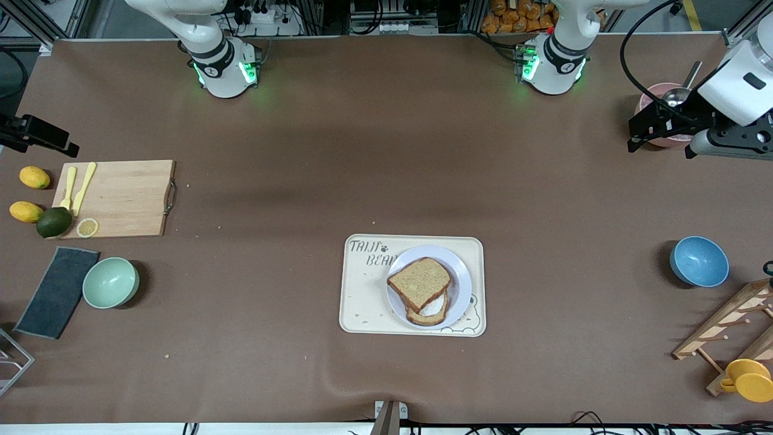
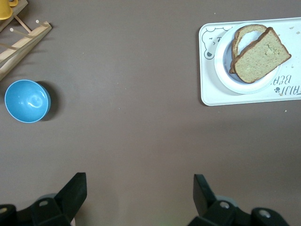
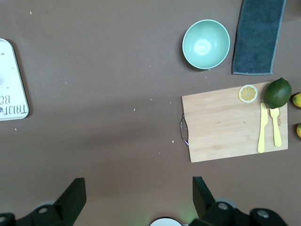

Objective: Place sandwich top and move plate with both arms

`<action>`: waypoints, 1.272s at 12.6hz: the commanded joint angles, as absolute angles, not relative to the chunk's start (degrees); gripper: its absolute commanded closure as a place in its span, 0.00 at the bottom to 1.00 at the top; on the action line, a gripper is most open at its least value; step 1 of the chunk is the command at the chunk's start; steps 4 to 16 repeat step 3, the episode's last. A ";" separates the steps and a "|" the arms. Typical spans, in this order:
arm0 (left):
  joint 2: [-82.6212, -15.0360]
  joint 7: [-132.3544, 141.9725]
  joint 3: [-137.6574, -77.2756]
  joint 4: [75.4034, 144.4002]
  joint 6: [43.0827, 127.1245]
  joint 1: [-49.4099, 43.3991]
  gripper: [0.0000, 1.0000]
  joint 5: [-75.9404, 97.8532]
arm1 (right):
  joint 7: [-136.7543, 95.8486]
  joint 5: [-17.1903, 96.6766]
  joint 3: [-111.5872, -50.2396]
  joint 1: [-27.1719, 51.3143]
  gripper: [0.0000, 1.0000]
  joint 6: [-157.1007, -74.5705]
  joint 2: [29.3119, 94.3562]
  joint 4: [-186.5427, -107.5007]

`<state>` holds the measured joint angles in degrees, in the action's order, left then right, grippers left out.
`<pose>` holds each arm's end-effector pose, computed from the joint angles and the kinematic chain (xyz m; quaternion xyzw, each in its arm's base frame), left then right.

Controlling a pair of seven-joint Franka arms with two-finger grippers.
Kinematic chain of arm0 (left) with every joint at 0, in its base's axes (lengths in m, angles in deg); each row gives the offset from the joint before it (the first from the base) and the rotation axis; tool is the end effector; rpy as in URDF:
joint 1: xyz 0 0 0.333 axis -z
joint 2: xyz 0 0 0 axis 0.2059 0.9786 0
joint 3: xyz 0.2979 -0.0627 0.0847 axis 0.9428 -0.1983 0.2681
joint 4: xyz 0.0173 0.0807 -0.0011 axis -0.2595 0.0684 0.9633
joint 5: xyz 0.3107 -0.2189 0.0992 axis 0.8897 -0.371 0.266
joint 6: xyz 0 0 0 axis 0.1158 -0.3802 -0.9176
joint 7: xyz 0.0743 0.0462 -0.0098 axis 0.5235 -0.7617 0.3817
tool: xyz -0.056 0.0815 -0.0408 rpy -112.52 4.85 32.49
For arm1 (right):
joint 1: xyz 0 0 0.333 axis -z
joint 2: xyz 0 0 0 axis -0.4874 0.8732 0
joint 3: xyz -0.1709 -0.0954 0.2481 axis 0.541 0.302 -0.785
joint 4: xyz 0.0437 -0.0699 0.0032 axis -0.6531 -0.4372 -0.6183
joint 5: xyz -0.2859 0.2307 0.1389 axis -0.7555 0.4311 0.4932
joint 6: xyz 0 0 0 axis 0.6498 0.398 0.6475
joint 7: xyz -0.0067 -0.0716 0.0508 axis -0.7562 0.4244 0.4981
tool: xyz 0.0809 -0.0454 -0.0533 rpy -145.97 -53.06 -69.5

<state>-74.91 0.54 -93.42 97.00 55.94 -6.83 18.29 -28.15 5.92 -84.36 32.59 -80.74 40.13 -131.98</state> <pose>0.5409 -0.0916 0.6531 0.9979 -0.0624 0.0122 0.0154 0.5451 -0.0448 0.6437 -0.9963 0.0671 0.0455 0.0275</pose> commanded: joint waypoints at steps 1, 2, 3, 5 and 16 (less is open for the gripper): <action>-74.98 1.35 -93.54 96.59 55.13 -6.69 0.00 18.28 | -28.65 5.27 -84.96 33.39 0.00 -80.99 39.34 -132.02; -74.98 1.26 -93.54 96.50 55.13 -6.69 0.00 18.28 | -28.65 5.10 -85.04 33.30 0.00 -81.16 39.34 -132.11; -74.98 1.35 -93.54 96.50 55.13 -6.69 0.00 18.37 | -28.65 5.09 -85.04 33.30 0.00 -81.25 39.34 -132.11; -74.98 1.35 -93.54 96.50 55.13 -6.69 0.00 18.37 | -28.65 5.09 -85.04 33.30 0.00 -81.25 39.34 -132.11; -74.98 1.35 -93.54 96.50 55.13 -6.69 0.00 18.37 | -28.65 5.09 -85.04 33.30 0.00 -81.25 39.34 -132.11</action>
